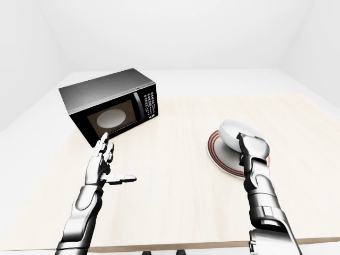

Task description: Pick up the white bowl and put it on the plate.

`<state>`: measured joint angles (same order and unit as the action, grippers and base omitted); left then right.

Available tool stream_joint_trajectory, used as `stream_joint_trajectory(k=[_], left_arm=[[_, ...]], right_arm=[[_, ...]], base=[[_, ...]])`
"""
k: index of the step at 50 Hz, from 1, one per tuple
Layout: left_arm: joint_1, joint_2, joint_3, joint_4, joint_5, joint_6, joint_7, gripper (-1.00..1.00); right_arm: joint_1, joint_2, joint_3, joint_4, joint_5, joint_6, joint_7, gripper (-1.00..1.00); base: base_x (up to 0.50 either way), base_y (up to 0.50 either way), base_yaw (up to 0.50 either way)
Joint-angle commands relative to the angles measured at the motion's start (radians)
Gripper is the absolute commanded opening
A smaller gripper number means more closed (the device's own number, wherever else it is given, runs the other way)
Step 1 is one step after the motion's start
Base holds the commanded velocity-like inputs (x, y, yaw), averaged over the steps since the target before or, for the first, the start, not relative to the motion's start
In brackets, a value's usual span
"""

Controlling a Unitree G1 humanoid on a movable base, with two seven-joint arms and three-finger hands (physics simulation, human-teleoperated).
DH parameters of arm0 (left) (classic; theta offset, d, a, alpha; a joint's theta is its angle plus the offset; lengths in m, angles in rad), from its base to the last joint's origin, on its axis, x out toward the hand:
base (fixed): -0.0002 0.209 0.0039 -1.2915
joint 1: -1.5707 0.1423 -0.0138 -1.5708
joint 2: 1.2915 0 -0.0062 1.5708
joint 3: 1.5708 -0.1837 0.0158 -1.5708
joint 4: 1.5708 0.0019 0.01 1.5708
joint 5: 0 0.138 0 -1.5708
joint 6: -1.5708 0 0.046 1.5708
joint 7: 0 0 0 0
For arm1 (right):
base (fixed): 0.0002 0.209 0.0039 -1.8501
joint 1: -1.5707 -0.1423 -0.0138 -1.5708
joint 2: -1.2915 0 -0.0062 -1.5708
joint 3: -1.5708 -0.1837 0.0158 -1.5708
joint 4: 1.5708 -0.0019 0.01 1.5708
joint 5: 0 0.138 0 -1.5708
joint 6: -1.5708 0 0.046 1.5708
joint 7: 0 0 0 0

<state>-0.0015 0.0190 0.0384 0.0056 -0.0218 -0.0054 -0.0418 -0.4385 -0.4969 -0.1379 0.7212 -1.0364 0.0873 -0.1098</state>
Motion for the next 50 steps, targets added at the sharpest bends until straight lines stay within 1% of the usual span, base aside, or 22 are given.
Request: stream_joint_trajectory(k=[1, 33, 34, 35, 36, 37, 38, 39, 50], left_arm=[[0.000, 0.000, 0.000, 0.000, 0.000, 0.000, 0.000, 1.00], [0.000, 0.000, 0.000, 0.000, 0.000, 0.000, 0.000, 1.00], [0.000, 0.000, 0.000, 0.000, 0.000, 0.000, 0.000, 1.00], [0.000, 0.000, 0.000, 0.000, 0.000, 0.000, 0.000, 1.00], [0.000, 0.000, 0.000, 0.000, 0.000, 0.000, 0.000, 1.00], [0.000, 0.000, 0.000, 0.000, 0.000, -0.001, 0.000, 1.00], [0.000, 0.000, 0.000, 0.000, 0.000, 0.000, 0.000, 1.00], [0.000, 0.000, 0.000, 0.000, 0.000, 0.000, 0.000, 1.00], [0.000, 0.000, 0.000, 0.000, 0.000, 0.000, 0.000, 1.00]], right_arm=[[0.006, -0.006, -0.007, -0.001, 0.031, 0.000, -0.041, -1.00], [-0.013, -0.011, 0.010, 0.099, 0.053, 0.000, -0.090, -1.00], [-0.013, -0.011, 0.010, 0.101, 0.053, 0.000, -0.092, -0.63], [-0.014, -0.011, 0.011, 0.104, 0.053, 0.000, -0.093, -0.51], [-0.014, -0.011, 0.012, 0.105, 0.054, 0.000, -0.093, -0.14], [-0.014, -0.011, 0.013, 0.103, 0.053, 0.000, -0.094, 0.13], [-0.013, -0.011, 0.013, 0.100, 0.054, 0.000, -0.093, 0.77], [-0.011, -0.011, 0.014, 0.098, 0.053, 0.000, -0.090, 1.00], [0.001, -0.008, 0.011, 0.073, 0.053, 0.000, -0.078, 1.00]], base=[[0.00, 0.00, 0.00], [0.00, 0.00, 0.00], [0.00, 0.00, 0.00], [0.00, 0.00, 0.00], [0.00, 0.00, 0.00], [0.00, 0.00, 0.00], [0.00, 0.00, 0.00], [0.00, 0.00, 0.00], [0.00, 0.00, 0.00]])
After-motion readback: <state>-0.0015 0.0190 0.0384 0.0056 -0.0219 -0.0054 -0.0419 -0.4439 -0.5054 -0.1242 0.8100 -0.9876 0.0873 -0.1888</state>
